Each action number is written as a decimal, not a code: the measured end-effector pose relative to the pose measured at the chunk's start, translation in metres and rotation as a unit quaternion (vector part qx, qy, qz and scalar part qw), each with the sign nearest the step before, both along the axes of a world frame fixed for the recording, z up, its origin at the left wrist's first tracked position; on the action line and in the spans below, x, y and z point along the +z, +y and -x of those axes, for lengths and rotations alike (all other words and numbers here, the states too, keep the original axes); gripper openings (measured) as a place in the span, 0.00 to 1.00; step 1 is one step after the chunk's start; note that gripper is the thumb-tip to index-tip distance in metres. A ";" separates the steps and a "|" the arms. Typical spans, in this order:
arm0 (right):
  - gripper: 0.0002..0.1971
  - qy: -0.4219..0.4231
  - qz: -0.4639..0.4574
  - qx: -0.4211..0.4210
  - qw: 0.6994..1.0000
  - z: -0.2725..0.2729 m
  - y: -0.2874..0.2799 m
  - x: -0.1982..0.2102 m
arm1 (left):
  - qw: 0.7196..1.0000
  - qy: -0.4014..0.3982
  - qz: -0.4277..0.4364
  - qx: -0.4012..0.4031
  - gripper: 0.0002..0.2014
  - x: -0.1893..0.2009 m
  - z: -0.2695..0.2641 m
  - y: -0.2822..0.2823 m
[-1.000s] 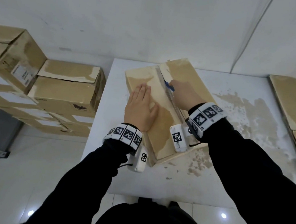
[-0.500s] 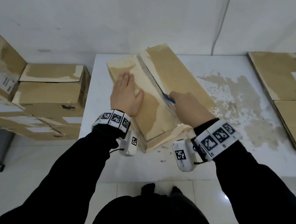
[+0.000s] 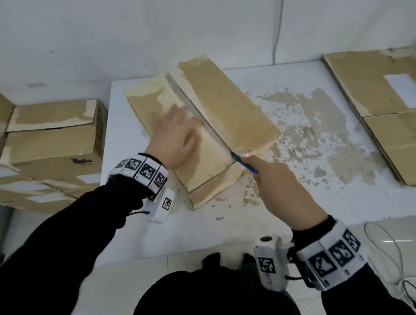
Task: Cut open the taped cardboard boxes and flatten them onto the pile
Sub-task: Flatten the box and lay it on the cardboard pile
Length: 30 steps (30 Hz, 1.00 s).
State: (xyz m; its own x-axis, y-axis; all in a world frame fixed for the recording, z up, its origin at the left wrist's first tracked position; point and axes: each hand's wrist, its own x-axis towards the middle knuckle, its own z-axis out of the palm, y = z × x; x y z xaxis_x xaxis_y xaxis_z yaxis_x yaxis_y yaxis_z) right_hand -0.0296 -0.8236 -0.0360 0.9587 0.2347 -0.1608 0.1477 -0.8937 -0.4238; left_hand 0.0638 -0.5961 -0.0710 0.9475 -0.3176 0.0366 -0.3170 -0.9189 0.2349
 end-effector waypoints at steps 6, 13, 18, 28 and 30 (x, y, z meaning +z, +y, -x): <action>0.21 0.008 -0.128 -0.031 0.991 0.012 -0.013 -0.002 | 0.973 -0.035 -0.037 -0.226 0.21 -0.001 0.002 -0.020; 0.21 -0.019 -0.090 -0.026 0.995 0.012 -0.011 -0.010 | 0.933 0.125 -0.160 -0.298 0.45 0.043 -0.026 -0.013; 0.21 -0.021 -0.090 -0.028 0.995 0.011 -0.012 -0.008 | 0.893 0.137 -0.298 -0.308 0.48 0.054 -0.042 -0.050; 0.19 0.091 -0.230 -0.082 0.965 0.006 -0.022 -0.014 | 0.910 0.220 -0.206 -0.284 0.35 0.047 -0.050 -0.060; 0.18 0.164 -0.310 -0.101 0.931 0.007 -0.028 -0.012 | 0.915 0.225 -0.182 -0.282 0.35 0.044 -0.049 -0.057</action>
State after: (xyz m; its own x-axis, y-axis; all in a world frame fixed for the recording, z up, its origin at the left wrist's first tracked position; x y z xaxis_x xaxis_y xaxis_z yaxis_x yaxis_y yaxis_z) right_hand -0.0370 -0.8519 -0.0478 0.9163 0.2005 -0.3467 -0.2251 -0.4580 -0.8600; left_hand 0.1125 -0.6528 -0.0268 0.5229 -0.6738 -0.5220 -0.7111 -0.6826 0.1687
